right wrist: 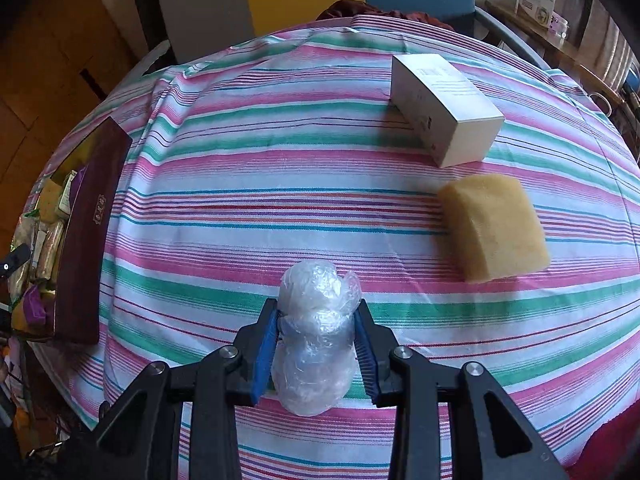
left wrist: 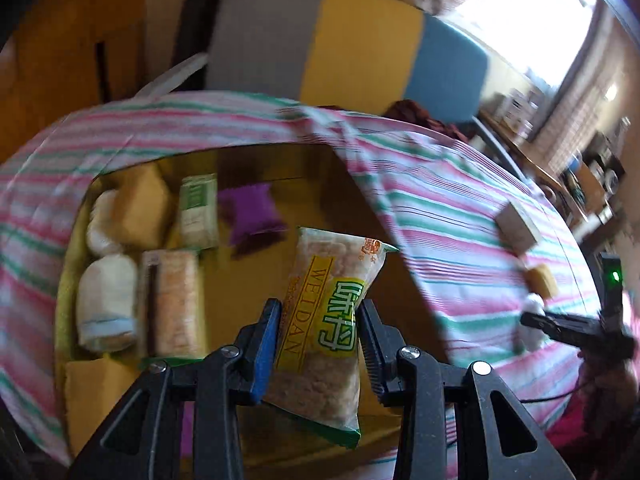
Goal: Organize objects
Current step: 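Lower the snack bar packet into the tray and open the left gripper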
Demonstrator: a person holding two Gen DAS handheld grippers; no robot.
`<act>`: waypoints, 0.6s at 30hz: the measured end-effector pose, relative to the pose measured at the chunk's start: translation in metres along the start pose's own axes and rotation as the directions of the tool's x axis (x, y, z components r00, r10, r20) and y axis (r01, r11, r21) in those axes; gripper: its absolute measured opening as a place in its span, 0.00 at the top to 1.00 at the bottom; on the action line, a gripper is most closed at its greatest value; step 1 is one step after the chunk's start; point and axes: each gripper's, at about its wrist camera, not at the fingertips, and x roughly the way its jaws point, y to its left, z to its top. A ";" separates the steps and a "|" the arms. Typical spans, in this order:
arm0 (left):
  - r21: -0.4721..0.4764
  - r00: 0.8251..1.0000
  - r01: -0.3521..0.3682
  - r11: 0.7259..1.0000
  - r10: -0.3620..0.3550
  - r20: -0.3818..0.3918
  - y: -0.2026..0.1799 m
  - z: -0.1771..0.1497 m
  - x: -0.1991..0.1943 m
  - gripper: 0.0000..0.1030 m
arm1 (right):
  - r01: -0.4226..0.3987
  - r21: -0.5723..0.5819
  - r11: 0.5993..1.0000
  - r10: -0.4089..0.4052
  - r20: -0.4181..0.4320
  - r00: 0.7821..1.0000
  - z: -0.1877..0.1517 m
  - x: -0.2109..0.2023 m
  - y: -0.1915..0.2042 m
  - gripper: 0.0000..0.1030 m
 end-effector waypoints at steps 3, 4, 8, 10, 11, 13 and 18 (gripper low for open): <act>-0.106 0.999 -0.013 0.994 0.008 -0.046 0.033 0.000 0.009 0.62 | -0.004 -0.001 1.000 0.004 0.001 1.000 0.000 0.000 0.001 0.65; -0.132 0.998 -0.014 0.991 0.007 -0.058 0.040 0.000 0.012 0.62 | -0.005 -0.001 1.000 0.005 0.002 1.000 0.000 -0.001 0.001 0.65; -0.194 0.996 -0.024 0.981 0.006 -0.090 0.053 0.001 0.027 0.62 | -0.009 0.001 1.000 0.009 0.006 1.000 0.000 -0.001 0.000 0.65; -0.201 0.995 -0.044 0.979 0.026 -0.095 0.053 0.003 0.033 0.62 | -0.010 0.001 1.000 0.010 0.008 1.000 0.000 -0.002 0.000 0.65; -0.197 0.995 -0.055 0.979 0.037 -0.094 0.053 0.004 0.035 0.62 | -0.012 0.001 1.000 0.012 0.010 1.000 0.000 -0.002 -0.001 0.65; -0.186 0.993 -0.089 0.978 0.073 -0.090 0.050 0.007 0.039 0.62 | -0.014 0.001 1.000 0.014 0.011 1.000 0.000 -0.002 -0.001 0.65; -0.130 0.983 -0.174 0.976 0.164 -0.087 0.043 0.012 0.051 0.62 | -0.018 -0.002 1.000 0.018 0.017 1.000 0.000 -0.004 -0.001 0.65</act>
